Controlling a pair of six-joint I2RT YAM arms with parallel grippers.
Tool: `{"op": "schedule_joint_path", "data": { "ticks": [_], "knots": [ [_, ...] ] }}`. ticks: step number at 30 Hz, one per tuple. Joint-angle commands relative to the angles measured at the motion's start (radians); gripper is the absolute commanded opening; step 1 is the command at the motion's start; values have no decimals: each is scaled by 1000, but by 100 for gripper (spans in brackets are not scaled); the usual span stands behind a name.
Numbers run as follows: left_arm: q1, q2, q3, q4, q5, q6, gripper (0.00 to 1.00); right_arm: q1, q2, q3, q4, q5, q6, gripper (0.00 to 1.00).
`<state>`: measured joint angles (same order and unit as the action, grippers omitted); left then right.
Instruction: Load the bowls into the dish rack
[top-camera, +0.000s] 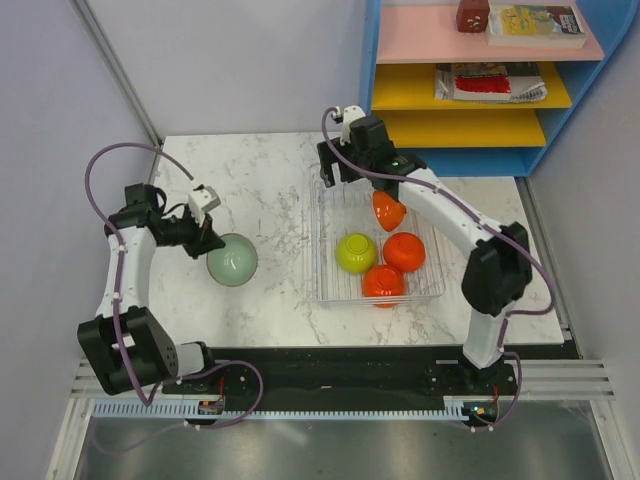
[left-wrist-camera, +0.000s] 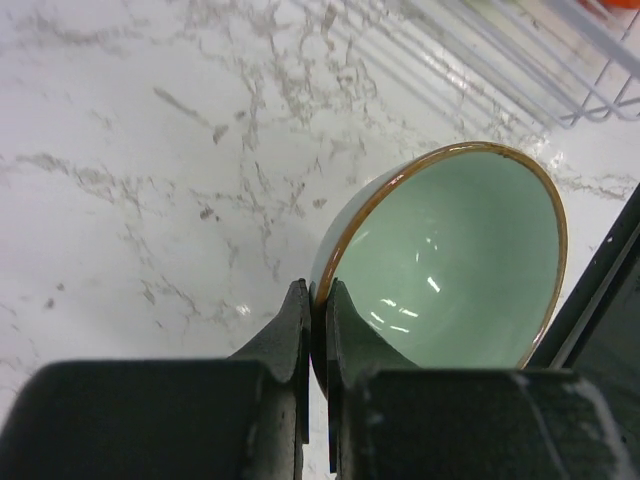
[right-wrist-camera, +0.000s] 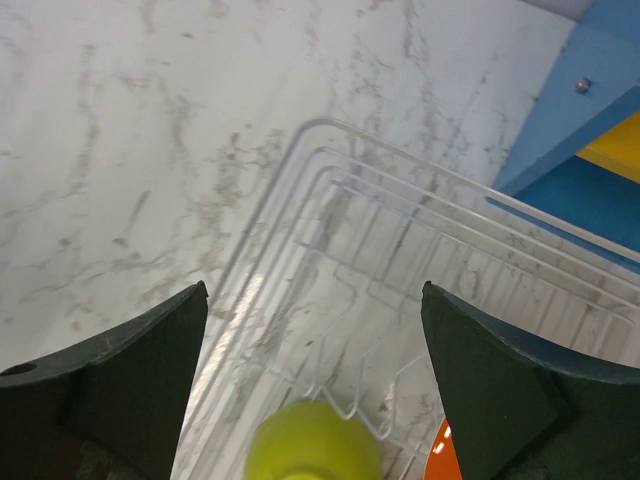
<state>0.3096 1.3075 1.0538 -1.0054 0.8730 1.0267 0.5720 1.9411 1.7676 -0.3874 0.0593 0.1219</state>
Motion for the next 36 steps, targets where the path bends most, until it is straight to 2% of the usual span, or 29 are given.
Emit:
{"op": "schedule_joint_path", "data": {
  "ticks": [1, 3, 4, 5, 11, 17, 21, 27, 36],
  "knots": [
    [-131, -68, 109, 185, 107, -236, 2, -20, -209, -117, 15, -293, 45, 96],
    [-214, -79, 115, 272, 77, -334, 2, -69, -252, -175, 9, -463, 108, 98],
    [-239, -77, 118, 312, 70, -368, 2, -90, -261, -194, 19, -648, 136, 98],
    [-259, -76, 126, 368, 63, -391, 2, -109, -281, -232, 31, -724, 154, 98],
    [-404, 10, 225, 456, 40, -499, 2, -193, -281, -286, 22, -1111, 197, 98],
    [-493, 71, 278, 485, -12, -519, 2, -195, -274, -369, 39, -1208, 191, 98],
    [-541, 110, 298, 485, -55, -514, 2, -193, -272, -404, 122, -1262, 249, 98],
    [-590, 144, 324, 487, -49, -508, 2, -192, -280, -473, 264, -1259, 347, 98],
    [-662, 156, 374, 473, -20, -516, 2, -166, -234, -488, 318, -1230, 355, 98]
  ]
}}
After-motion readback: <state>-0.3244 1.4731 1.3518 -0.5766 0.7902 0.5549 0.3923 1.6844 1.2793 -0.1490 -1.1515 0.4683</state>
